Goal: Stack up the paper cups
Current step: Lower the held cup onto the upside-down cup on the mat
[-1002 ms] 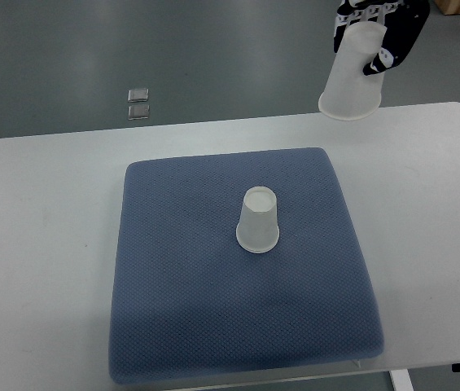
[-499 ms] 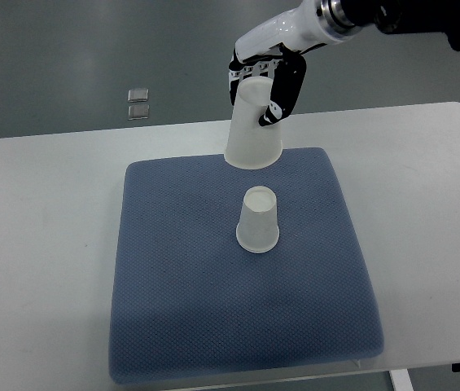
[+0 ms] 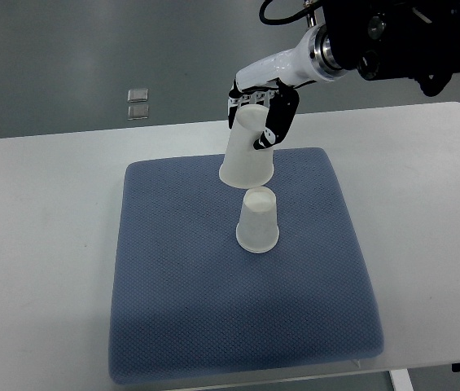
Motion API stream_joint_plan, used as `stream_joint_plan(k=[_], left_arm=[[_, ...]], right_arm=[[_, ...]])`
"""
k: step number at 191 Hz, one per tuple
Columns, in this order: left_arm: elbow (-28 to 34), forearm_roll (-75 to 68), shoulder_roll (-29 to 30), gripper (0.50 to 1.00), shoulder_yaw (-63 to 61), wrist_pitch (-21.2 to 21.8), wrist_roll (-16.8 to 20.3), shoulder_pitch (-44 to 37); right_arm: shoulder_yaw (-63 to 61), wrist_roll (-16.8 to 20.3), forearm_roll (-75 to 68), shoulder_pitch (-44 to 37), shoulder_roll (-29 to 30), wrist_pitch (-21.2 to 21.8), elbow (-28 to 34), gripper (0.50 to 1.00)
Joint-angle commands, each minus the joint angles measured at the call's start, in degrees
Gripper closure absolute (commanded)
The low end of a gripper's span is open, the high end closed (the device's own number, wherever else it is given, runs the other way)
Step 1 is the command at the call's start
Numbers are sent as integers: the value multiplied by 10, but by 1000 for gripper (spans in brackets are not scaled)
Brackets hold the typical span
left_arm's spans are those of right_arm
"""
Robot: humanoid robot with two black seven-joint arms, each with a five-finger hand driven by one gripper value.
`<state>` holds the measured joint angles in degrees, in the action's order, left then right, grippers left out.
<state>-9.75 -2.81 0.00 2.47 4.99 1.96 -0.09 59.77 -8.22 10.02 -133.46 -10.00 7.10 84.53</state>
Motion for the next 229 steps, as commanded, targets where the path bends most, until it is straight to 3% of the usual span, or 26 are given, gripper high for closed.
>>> stream_joint_plan(k=[1, 39, 171, 229], left_arm=[[0, 0, 0, 500, 0, 0, 0, 0], [0, 0, 0, 500, 0, 0, 0, 0], [0, 0, 0, 500, 0, 0, 0, 0], [0, 0, 0, 500, 1, 0, 1, 0]], right_arm=[[0, 0, 0, 13, 0, -4, 0, 891], [1, -1, 2, 36, -12, -23, 4, 891], [0, 1, -2, 43, -45, -25, 30, 891], [0, 0, -3, 65, -45, -58, 31, 889]])
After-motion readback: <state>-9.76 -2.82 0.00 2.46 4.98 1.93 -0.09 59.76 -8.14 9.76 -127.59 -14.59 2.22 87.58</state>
